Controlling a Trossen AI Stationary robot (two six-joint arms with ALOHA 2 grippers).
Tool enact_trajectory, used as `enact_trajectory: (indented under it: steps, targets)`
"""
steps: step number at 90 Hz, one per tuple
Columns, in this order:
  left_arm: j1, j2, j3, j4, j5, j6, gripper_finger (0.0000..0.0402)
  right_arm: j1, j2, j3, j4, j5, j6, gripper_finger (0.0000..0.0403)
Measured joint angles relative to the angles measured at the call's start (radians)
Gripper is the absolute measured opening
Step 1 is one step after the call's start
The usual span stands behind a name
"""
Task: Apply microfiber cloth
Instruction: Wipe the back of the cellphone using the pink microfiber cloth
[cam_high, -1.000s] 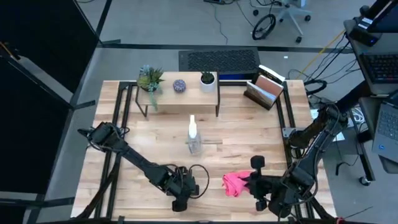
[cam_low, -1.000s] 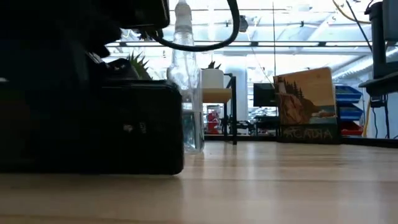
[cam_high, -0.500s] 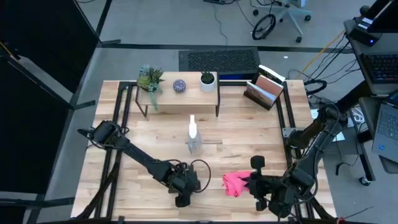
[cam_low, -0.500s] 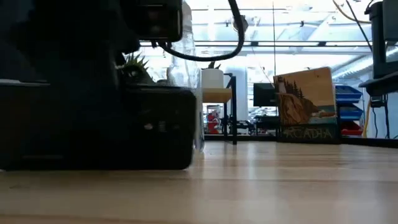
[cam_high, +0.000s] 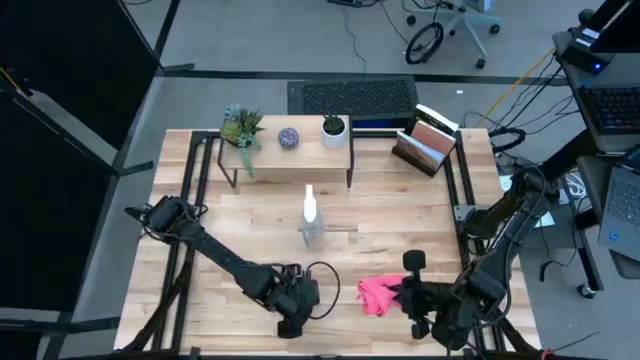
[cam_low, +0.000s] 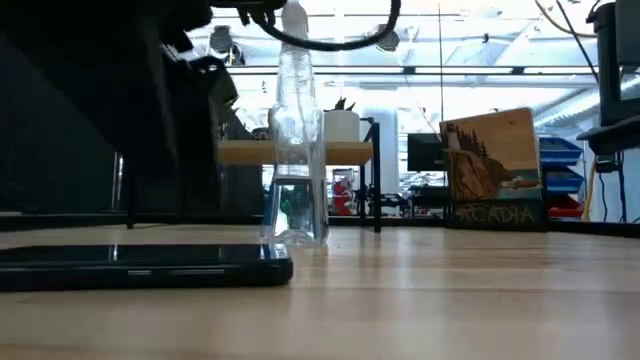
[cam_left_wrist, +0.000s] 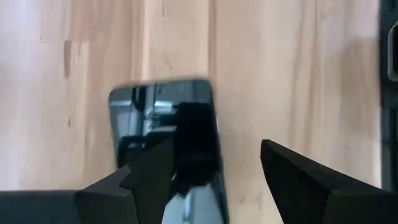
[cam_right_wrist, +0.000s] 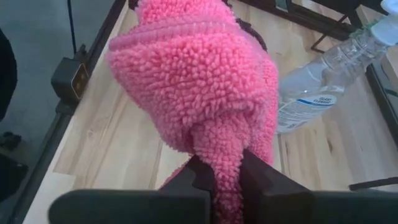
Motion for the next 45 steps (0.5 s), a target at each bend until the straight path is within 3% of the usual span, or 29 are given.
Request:
enact_trajectory:
  steps: [14,28,45]
  targets:
    - [-0.039,-0.004,0.029,-0.161,-0.043,-0.085,0.0223,-0.015,0.02,0.0,0.001,0.006,0.007,0.0009]
    - [-0.12,-0.039,0.005,-0.203,-0.11,-0.179,0.0223,-0.066,0.06,-0.04,0.077,-0.005,-0.009,0.0009]
    - [-0.204,-0.102,-0.038,-0.215,-0.24,-0.333,0.0223,-0.167,0.094,-0.173,0.318,-0.19,-0.078,0.0009]
